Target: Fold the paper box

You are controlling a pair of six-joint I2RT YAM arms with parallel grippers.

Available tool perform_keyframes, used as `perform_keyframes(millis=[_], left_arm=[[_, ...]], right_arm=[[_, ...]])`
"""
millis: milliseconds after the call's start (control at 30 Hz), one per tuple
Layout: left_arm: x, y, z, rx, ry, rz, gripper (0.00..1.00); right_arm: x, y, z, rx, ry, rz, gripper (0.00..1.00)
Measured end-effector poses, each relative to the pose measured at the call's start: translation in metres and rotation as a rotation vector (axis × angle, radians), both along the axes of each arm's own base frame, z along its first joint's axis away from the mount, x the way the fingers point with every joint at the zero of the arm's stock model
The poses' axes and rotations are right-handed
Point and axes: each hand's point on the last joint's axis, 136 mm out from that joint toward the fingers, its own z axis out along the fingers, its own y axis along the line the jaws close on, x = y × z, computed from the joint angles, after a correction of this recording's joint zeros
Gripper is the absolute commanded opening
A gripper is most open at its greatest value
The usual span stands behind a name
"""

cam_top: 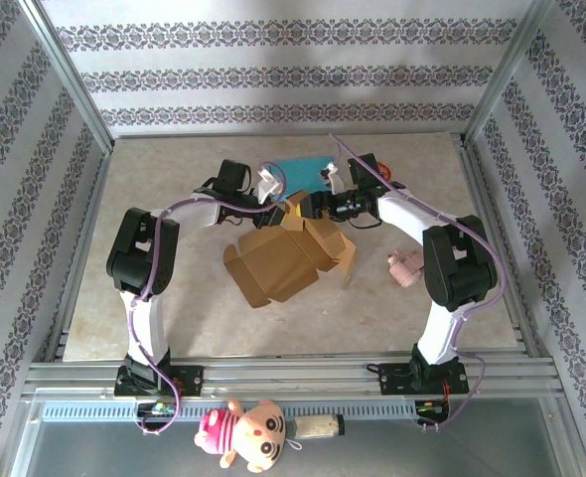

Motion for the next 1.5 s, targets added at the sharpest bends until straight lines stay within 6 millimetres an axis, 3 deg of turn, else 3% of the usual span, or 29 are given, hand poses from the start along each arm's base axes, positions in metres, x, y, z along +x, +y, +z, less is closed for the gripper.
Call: perform_keyframes(millis=[100,267,333,467,533,600,700,767,867,1000,1200,1300,1367,1433,1500], left_arm=[[0.005,-0.003,0.006,-0.026,-0.013,0.01,0.49],[0.01,-0.01,0.011,-0.049,-0.037,0.0,0.5],[0.011,-0.012,0.009,-0.052,-0.036,-0.005,0.44],[0.013,-0.018,0.007,-0.046,-0.051,-0.021,0.11],[0.018,-0.02,0.006,-0.016,-0.085,-0.003,0.02],[0.022,-0.021,0.004,0.013,-0.108,0.023,0.03],[0.026,-0.025,0.004,0.056,-0.141,0.063,0.29],[0.026,-0.029,-0.001,0.079,-0.143,0.091,0.36],[0.021,-0.033,-0.013,0.114,-0.127,0.117,0.3],[0.03,-0.032,-0.016,0.129,-0.138,0.163,0.01],[0.036,-0.029,-0.016,0.146,-0.148,0.218,0.0],[0.038,-0.022,-0.016,0.17,-0.169,0.267,0.21],[0.039,-0.014,-0.018,0.19,-0.171,0.321,0.17],[0.038,-0.003,-0.018,0.21,-0.171,0.382,0.03],[0.035,0.011,-0.017,0.233,-0.169,0.453,0.0]], right_arm=[[-0.001,0.001,0.001,0.0,-0.004,0.009,0.65],[-0.001,0.005,0.002,0.01,0.003,0.022,0.66],[0.0,0.006,0.002,0.012,0.003,0.023,0.68],[0.003,0.006,0.002,0.015,0.006,0.019,0.79],[0.003,0.007,0.003,0.019,0.011,0.013,0.8],[0.006,0.006,0.006,0.021,0.008,0.0,0.8],[0.009,0.004,0.007,0.005,0.001,-0.021,0.77],[0.008,0.004,0.007,0.005,0.003,-0.021,0.76],[0.005,0.008,0.006,0.003,0.009,-0.013,0.76],[0.006,0.009,0.007,0.005,0.013,-0.021,0.78],[0.012,0.004,0.008,-0.012,-0.009,-0.048,0.81],[0.014,0.002,0.012,-0.02,-0.021,-0.065,0.83],[0.015,0.0,0.019,-0.026,-0.038,-0.083,0.83],[0.018,-0.005,0.03,-0.037,-0.064,-0.116,0.85],[0.022,-0.01,0.041,-0.05,-0.09,-0.162,0.83]])
